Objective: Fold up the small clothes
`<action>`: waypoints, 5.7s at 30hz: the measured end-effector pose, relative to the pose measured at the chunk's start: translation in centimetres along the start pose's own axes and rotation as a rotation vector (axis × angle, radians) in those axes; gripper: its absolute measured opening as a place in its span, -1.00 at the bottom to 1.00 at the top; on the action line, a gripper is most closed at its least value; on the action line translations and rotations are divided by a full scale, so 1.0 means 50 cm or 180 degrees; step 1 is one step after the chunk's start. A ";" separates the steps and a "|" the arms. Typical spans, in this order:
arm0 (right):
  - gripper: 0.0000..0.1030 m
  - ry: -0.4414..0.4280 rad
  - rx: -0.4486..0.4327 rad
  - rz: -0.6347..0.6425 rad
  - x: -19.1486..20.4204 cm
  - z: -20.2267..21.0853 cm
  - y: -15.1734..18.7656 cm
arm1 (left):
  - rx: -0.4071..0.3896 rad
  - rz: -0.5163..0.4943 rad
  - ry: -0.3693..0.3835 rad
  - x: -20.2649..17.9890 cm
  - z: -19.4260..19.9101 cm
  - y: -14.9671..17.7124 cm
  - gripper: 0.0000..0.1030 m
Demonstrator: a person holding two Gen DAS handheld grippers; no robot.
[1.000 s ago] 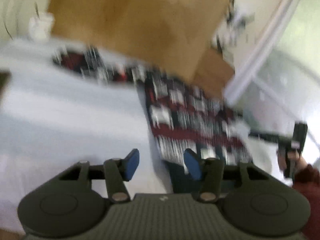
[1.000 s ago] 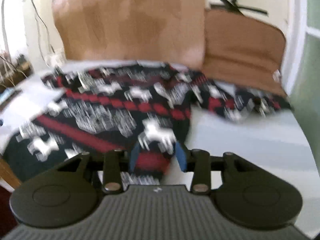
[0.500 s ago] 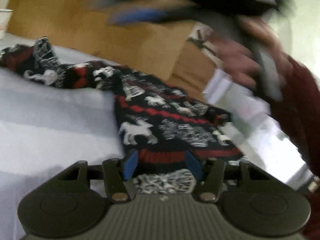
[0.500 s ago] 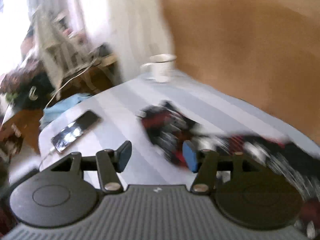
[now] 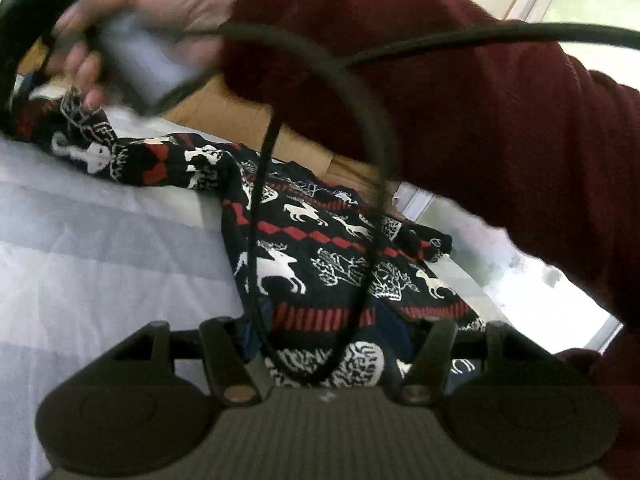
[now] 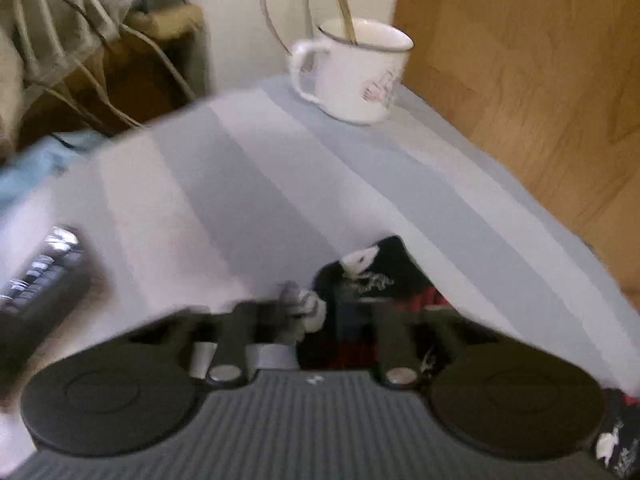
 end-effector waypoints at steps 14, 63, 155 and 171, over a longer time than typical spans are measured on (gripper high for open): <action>-0.61 0.0249 -0.1677 -0.1146 -0.362 0.562 0.138 | -0.0254 -0.0098 -0.0164 -0.033 -0.004 -0.052 0.41; -0.43 0.1533 -0.1246 -0.2885 -0.540 0.568 1.041 | -0.0232 -0.0197 -0.1733 0.122 -0.320 -0.346 0.02; -0.47 0.1509 -0.1417 -0.1922 -0.390 0.490 0.675 | -0.0630 0.0142 -0.0968 0.055 -0.195 -0.368 0.79; -0.41 0.1306 -0.1369 -0.2575 -0.478 0.496 0.801 | 0.0286 -0.0139 -0.0990 -0.030 -0.443 -0.291 -0.79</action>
Point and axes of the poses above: each gripper's, at about its wrist camera, not at the fingertips, and z roughly against the way its jaws point, x to its left, y to its underside, the point moved 8 cm from there along -z, roughly the way its jaws point, and after that the axes turned 14 degrees about z, right-handed, at the moved point
